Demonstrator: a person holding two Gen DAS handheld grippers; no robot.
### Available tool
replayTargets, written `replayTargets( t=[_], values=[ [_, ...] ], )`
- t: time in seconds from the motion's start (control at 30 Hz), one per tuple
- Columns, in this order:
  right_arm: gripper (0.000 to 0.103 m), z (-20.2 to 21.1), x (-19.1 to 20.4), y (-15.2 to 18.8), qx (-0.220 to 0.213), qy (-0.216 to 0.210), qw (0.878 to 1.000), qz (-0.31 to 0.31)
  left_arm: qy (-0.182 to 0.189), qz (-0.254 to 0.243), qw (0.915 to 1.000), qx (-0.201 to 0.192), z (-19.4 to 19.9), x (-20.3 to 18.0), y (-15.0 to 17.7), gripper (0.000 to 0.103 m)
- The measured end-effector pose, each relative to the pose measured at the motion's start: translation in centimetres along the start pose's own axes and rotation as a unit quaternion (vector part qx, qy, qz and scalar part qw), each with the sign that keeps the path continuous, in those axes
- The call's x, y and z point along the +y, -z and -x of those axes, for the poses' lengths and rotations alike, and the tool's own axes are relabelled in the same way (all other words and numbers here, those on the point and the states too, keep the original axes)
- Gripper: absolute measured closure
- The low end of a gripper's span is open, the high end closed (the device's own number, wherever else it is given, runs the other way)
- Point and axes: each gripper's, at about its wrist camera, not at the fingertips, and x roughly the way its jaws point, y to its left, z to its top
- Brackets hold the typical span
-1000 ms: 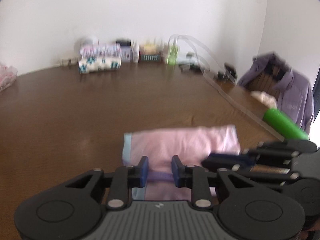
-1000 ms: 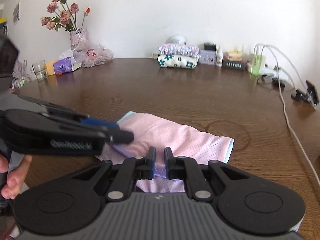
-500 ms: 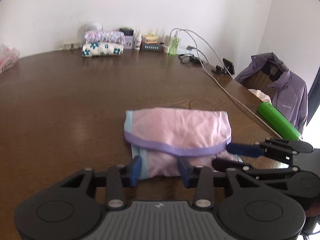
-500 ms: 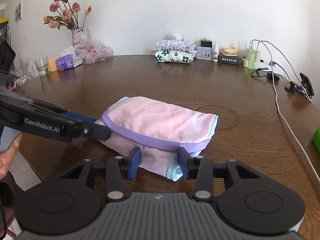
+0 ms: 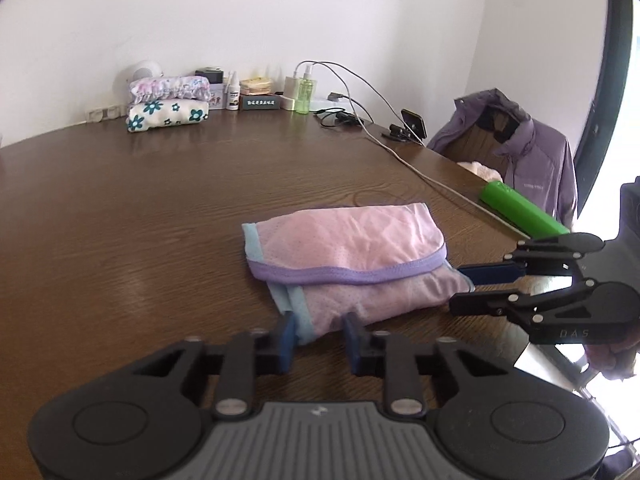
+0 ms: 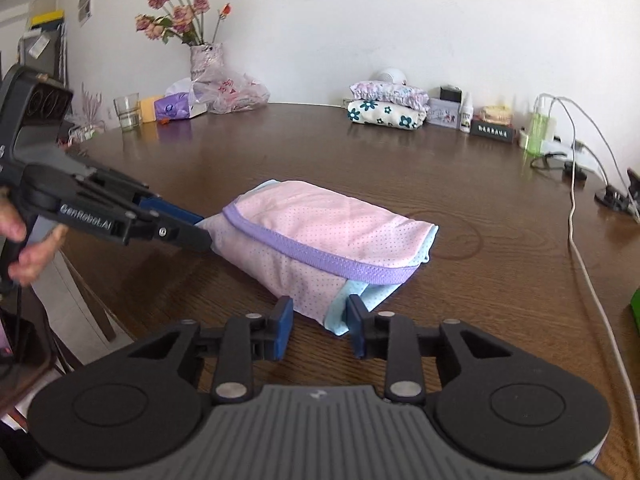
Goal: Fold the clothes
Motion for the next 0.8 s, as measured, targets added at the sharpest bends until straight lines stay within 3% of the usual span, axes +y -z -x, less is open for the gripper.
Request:
replayTargets(
  t=[0.07,0.1,0.33,0.4,0.47,0.5,0.53,0.57,0.6,0.7,0.8],
  values=[
    [0.093,0.1,-0.2,0.0,0.000,-0.004,1.000,0.008,0.011,-0.012,0.9999,0.005,0.0,0.5,-0.1,0.098],
    [0.095,0.1,-0.5,0.0,0.002,-0.008,1.000,0.008,0.014,-0.019,0.9997,0.007,0.0,0.6,-0.1,0.099],
    [0.100,0.9,-2.4,0.0,0.019,-0.033,0.999,0.002,0.045,-0.040,0.9978,0.027,1.0,-0.1,0.7,0.101],
    [0.099,1.4,-2.9,0.0,0.033,-0.043,0.999,-0.003,0.049,-0.024,0.9981,0.030,1.6,-0.2,1.1,0.099],
    [0.088,1.9,-3.6,-0.3,0.045,-0.040,0.998,-0.023,0.056,0.020,0.9980,0.024,2.6,0.7,1.2,0.098],
    [0.081,2.2,-4.0,-0.5,0.049,-0.038,0.997,-0.042,0.064,0.053,0.9965,0.015,3.1,1.4,1.2,0.091],
    [0.062,2.4,-4.5,-0.8,0.053,-0.036,0.996,-0.061,0.061,0.095,0.9936,0.003,3.5,2.3,1.0,0.083],
    [0.051,2.6,-5.2,-1.2,0.041,-0.026,0.994,-0.097,0.053,0.137,0.9891,-0.009,3.6,3.1,0.6,0.058],
    [0.051,2.2,-5.8,-1.6,0.035,-0.025,0.990,-0.136,0.040,0.180,0.9826,-0.024,3.4,3.9,0.2,0.040],
    [0.049,0.3,-7.3,-2.7,0.022,-0.019,0.975,-0.222,-0.015,0.247,0.9684,-0.031,1.4,4.7,-1.2,0.037],
    [0.047,-1.8,-6.3,-3.6,0.031,0.025,0.976,-0.212,-0.067,0.250,0.9660,-0.006,-0.2,3.5,-2.1,0.038]
  ],
)
